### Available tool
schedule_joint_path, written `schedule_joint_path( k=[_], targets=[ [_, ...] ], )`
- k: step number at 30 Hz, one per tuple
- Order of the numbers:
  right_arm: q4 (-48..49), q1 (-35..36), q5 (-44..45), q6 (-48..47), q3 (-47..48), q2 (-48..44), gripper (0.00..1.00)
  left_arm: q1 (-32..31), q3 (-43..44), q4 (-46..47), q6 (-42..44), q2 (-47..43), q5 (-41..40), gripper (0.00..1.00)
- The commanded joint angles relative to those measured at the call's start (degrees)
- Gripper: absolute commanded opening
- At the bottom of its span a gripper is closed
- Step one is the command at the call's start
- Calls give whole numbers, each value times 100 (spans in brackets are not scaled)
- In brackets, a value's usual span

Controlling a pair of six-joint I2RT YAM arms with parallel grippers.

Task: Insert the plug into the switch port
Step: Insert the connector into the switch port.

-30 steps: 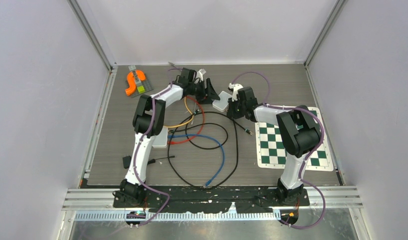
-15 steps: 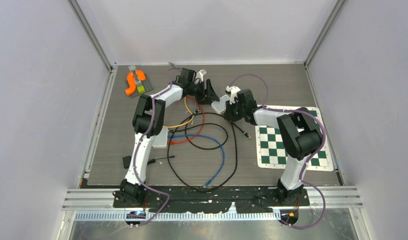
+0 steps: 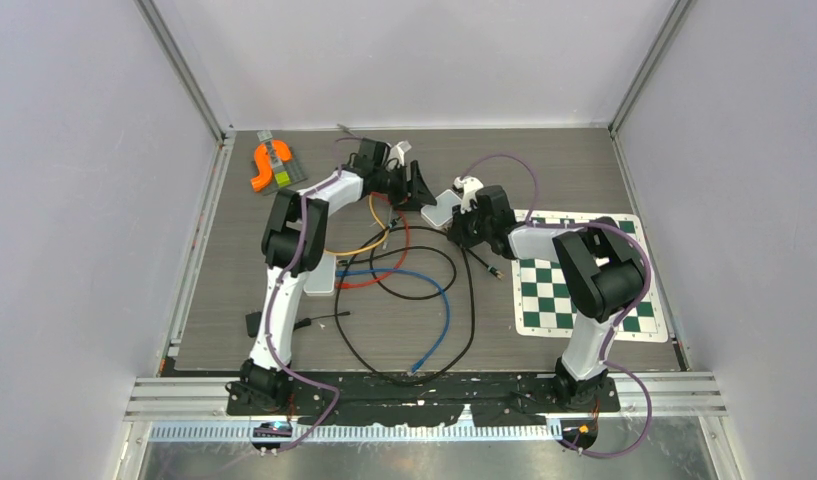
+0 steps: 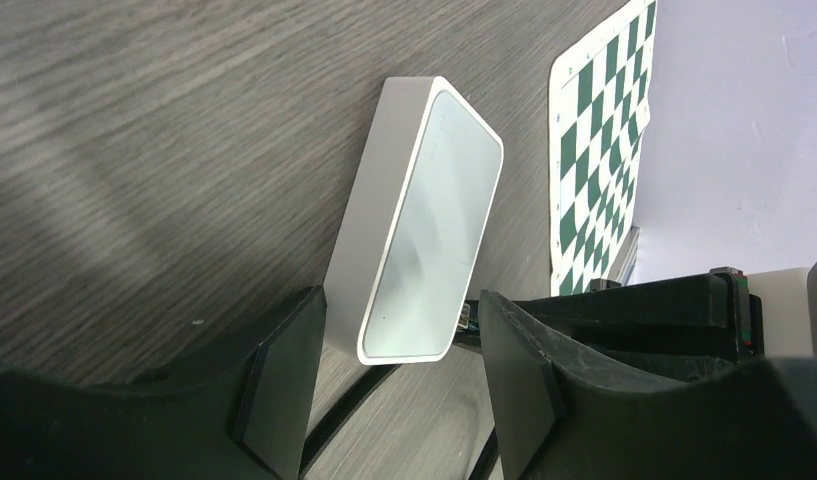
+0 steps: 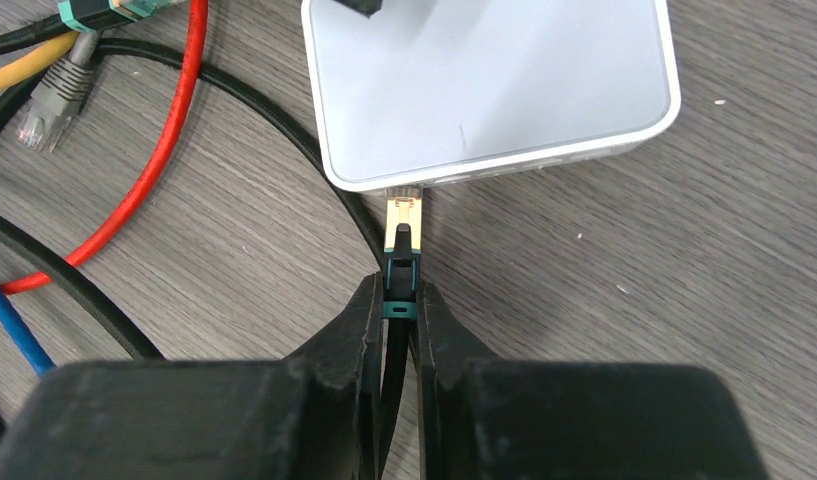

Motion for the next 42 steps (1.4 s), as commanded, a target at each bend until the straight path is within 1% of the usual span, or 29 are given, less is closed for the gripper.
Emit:
schedule_joint_path(
  k=[1,6,11,17,22,35,42],
  targets=[
    [994,149,269,78,-159,-221,5,-76,-277,-264,23,-346,378,59],
    [1276,193,539,15,-280,-303,5,-78,-249,-300,59,-345,407,60],
    [1648,219,286,-173,-413,-296,5,-76,-168,-290,4,-260,511,59],
    [1806,269,366,-323,-479,-332,5,-76,-192,-291,-18,-262,525,59],
    [2086,315,360,-589,-632,-411,5,-76,-179,-255,-90,-267,741,59],
    [2276,403,300,-784,-833,-560,5,-94,-259,-211,-81,-353,1230,58],
    [2408,488,211,-1037,-1009,-750,5,-94,-230,-307,23,-360,1301,58]
  ],
)
